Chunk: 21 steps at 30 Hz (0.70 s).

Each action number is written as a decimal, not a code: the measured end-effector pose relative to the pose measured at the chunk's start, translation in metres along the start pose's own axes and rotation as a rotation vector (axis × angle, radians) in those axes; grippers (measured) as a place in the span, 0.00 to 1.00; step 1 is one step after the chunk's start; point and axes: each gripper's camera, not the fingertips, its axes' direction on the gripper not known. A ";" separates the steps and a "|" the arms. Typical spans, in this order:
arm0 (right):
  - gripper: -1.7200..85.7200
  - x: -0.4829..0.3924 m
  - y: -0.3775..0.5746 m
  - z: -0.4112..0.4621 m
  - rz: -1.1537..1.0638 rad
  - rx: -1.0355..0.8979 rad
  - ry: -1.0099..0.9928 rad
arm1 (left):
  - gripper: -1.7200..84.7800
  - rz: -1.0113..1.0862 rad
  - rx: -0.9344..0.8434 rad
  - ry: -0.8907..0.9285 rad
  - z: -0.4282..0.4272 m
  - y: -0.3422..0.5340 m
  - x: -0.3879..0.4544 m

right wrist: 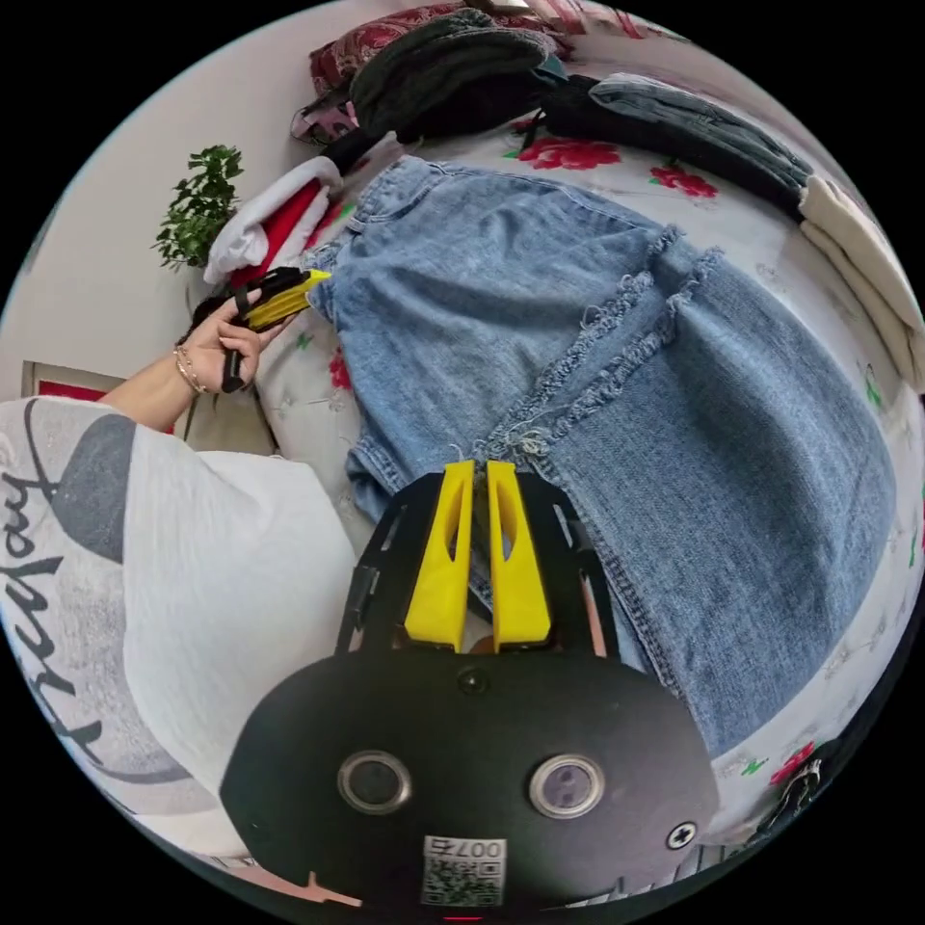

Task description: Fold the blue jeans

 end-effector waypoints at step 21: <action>0.04 0.117 0.262 -0.213 0.828 0.804 -0.094 | 0.09 1.401 -1.134 -0.023 0.321 0.284 0.263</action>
